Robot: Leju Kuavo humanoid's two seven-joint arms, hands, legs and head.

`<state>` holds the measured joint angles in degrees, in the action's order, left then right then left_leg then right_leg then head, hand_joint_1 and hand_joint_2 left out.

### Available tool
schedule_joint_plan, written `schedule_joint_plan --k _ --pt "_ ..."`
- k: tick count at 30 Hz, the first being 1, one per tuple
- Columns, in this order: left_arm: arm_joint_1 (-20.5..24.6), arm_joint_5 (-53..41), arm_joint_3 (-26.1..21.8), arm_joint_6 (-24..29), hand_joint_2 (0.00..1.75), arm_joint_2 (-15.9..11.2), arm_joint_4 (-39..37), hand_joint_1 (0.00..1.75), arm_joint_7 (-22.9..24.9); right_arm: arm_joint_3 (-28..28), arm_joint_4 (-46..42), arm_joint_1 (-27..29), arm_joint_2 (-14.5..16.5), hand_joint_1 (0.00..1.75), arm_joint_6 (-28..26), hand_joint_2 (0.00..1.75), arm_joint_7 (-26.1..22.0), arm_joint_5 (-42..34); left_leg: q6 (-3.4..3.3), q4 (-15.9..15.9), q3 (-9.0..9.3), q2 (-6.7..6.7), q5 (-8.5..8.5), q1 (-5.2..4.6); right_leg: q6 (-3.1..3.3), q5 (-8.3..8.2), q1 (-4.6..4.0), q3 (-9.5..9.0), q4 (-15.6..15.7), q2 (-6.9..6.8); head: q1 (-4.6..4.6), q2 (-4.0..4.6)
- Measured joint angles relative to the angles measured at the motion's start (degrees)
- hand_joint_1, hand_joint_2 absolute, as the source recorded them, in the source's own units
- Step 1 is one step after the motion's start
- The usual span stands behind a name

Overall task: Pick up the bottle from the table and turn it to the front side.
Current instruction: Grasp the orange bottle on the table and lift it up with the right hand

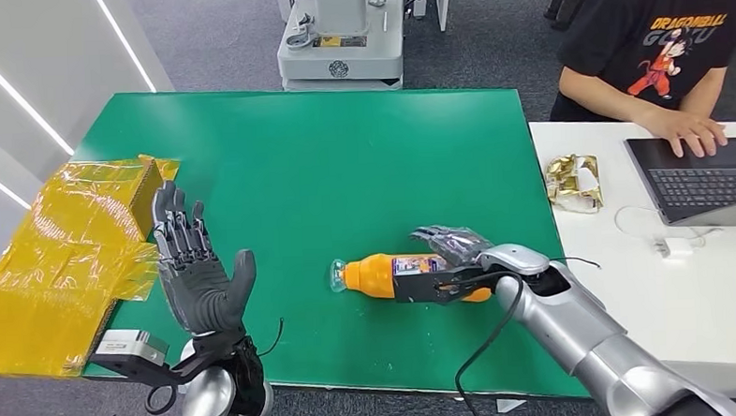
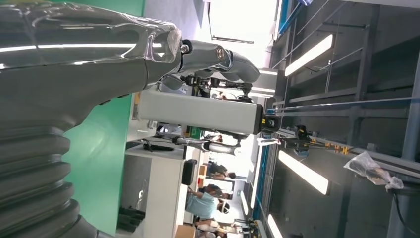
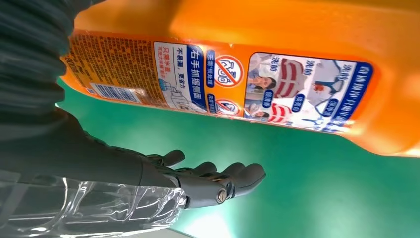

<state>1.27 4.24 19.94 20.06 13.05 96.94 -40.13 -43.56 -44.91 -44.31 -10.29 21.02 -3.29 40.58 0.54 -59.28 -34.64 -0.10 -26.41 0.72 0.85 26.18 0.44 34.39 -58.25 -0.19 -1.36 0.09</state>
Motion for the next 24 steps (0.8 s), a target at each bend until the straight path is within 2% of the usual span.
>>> schedule_joint_plan --k 5,24 --pt "0.0 -0.1 0.0 0.3 1.75 0.0 0.0 0.0 0.0 -1.5 1.9 -1.7 -0.2 0.0 -0.1 1.75 2.0 -0.4 -0.01 0.0 0.0 0.01 0.01 0.0 0.0 0.0 0.0 -0.01 0.0 -0.01 0.0 0.0" --pt "0.1 0.6 0.0 0.3 1.75 0.0 0.0 0.0 0.0 -6.0 7.8 -3.1 -0.2 0.0 -0.4 1.75 0.5 -4.3 -0.02 0.0 0.0 0.02 0.0 0.0 0.0 0.0 0.0 -0.01 0.0 -0.01 0.01 0.0"
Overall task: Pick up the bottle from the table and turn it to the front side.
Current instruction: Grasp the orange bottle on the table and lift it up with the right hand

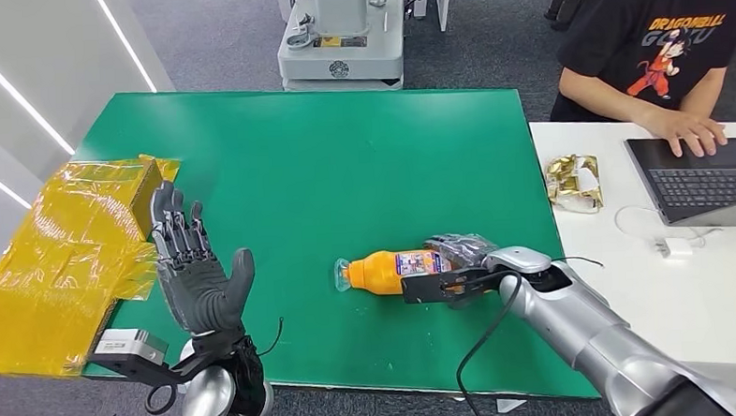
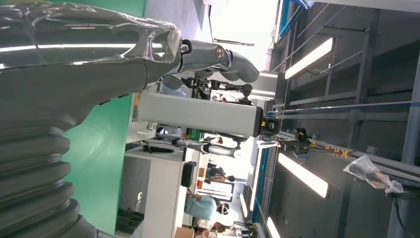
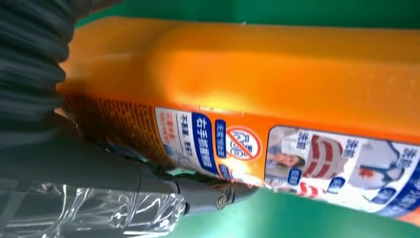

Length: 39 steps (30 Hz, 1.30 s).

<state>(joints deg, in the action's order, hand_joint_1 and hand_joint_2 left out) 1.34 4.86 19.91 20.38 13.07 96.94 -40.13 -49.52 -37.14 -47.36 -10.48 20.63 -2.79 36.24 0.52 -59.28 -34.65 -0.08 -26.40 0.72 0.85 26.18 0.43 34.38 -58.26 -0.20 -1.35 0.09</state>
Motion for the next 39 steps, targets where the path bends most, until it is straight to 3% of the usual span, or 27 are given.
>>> schedule_joint_plan --k 3,7,9,13,16,30,39 --pt "0.0 0.3 0.0 -0.2 1.75 0.0 0.0 0.0 0.0 -0.5 0.5 -0.4 0.0 0.0 0.5 1.75 -0.5 -0.3 0.0 0.0 0.01 0.0 0.0 0.0 0.0 0.0 0.0 -0.01 0.0 0.0 0.01 0.0" --pt "0.0 0.4 0.0 -0.5 1.75 0.1 0.0 0.0 0.0 -1.2 1.0 -0.5 0.0 1.44 -0.8 1.75 -1.0 -0.3 0.0 0.0 0.0 0.0 0.0 0.0 0.0 0.0 0.0 -0.01 0.0 0.0 -0.01 0.0" --pt "0.0 0.4 0.0 -0.5 1.75 0.1 0.0 0.0 0.0 -1.5 1.3 -0.5 0.1 1.45 -2.0 1.75 -1.2 -0.3 0.0 0.0 0.01 0.0 0.0 0.0 0.0 0.0 0.0 -0.01 0.0 0.0 -0.01 0.0" --pt "0.0 0.4 0.0 -0.6 1.75 0.1 0.0 0.0 0.0 -1.9 1.6 -0.3 0.3 1.69 -3.3 1.75 -1.5 -0.3 0.0 0.0 0.02 -0.01 0.0 0.0 0.0 0.0 0.0 -0.01 0.0 0.01 -0.01 0.0" --pt "0.0 0.4 0.0 -0.6 1.75 0.2 0.0 0.0 0.0 -2.0 1.8 -0.3 0.3 1.74 -3.6 1.75 -1.5 -0.2 0.0 0.0 0.02 -0.01 0.0 0.0 0.0 0.0 0.0 -0.02 0.0 0.01 -0.01 0.0" --pt "-0.9 -0.6 -0.1 -0.4 1.75 0.3 0.1 0.0 0.0 -1.8 0.9 2.5 1.4 1.75 -12.3 1.75 -1.2 -0.1 0.0 0.0 0.02 -0.02 0.0 0.0 0.0 0.0 0.0 -0.02 0.0 0.01 -0.01 0.0" --pt "-1.9 0.5 -0.2 -0.1 1.75 1.0 0.8 0.0 0.0 6.0 -11.2 13.1 2.9 1.75 -31.3 1.75 1.4 2.8 -0.01 0.0 -0.03 0.05 -0.04 0.02 -0.01 0.06 -0.03 -0.01 0.0 -0.06 -0.01 0.0"
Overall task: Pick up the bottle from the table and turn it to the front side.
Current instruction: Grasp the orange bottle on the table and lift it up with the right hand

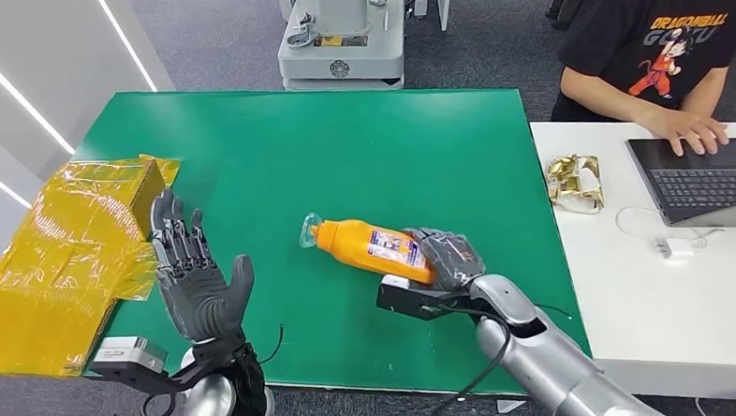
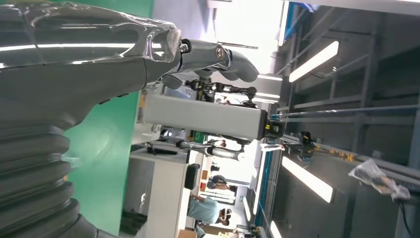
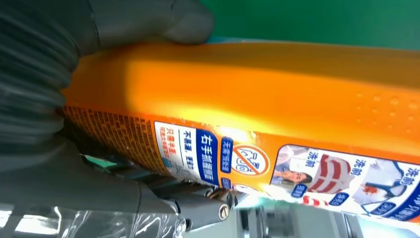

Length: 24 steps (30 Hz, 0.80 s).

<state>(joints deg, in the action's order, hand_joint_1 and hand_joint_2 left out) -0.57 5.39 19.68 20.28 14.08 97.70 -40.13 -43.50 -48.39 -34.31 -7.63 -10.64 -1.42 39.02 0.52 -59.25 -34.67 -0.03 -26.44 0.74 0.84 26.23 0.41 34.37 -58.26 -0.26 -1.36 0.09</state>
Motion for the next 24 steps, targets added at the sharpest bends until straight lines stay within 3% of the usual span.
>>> schedule_joint_plan --k 5,12,24 --pt "-0.1 1.6 -0.6 -0.2 1.75 0.3 0.0 0.0 0.0 6.6 -9.4 7.4 2.8 1.75 -7.2 1.75 -1.3 1.3 0.01 0.0 -0.02 -0.01 -0.03 0.01 -0.01 0.04 -0.02 0.04 0.0 0.0 -0.01 0.0" --pt "-0.2 1.6 -1.1 -0.2 1.75 0.4 0.0 0.0 0.0 10.5 -14.8 11.2 4.3 1.75 -7.6 1.75 -1.4 1.4 -0.01 0.0 -0.02 -0.02 -0.02 0.0 -0.04 0.04 0.0 0.02 0.0 0.0 0.0 0.0" --pt "-0.2 1.6 -1.2 -0.2 1.75 0.4 0.0 0.0 0.0 12.2 -16.8 12.4 4.8 1.75 -7.6 1.75 -1.4 1.6 -0.01 0.0 -0.02 -0.02 -0.02 -0.01 -0.04 0.04 0.0 0.03 0.0 0.01 0.0 0.0"
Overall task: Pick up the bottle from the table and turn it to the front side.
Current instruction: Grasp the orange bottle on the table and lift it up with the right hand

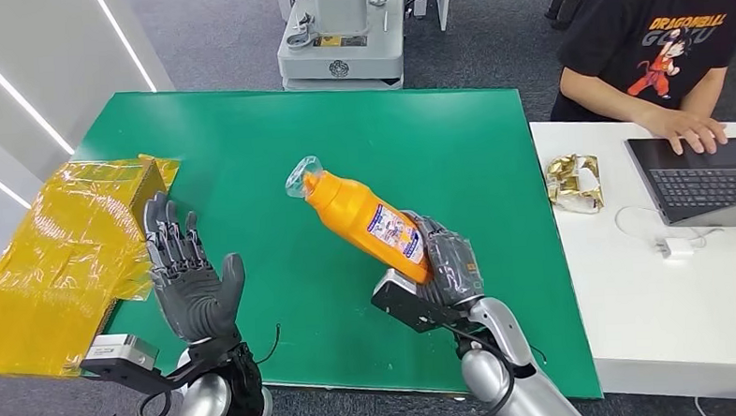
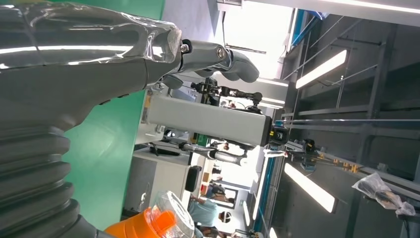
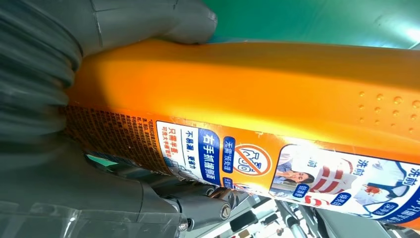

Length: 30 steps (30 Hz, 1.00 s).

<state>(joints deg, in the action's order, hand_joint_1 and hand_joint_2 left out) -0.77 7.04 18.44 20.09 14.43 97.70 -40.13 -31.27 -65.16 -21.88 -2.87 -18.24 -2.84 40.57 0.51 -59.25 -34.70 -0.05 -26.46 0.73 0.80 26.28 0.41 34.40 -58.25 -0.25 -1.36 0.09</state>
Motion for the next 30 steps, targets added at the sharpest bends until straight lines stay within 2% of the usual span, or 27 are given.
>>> schedule_joint_plan --k 30 --pt "0.0 0.0 0.0 0.0 1.75 0.0 0.0 0.0 0.0 0.3 -0.3 0.3 0.2 1.75 0.0 1.75 0.0 0.0 0.0 0.0 0.0 0.0 0.0 0.0 0.0 0.0 0.0 -0.01 0.0 0.0 0.0 0.0"
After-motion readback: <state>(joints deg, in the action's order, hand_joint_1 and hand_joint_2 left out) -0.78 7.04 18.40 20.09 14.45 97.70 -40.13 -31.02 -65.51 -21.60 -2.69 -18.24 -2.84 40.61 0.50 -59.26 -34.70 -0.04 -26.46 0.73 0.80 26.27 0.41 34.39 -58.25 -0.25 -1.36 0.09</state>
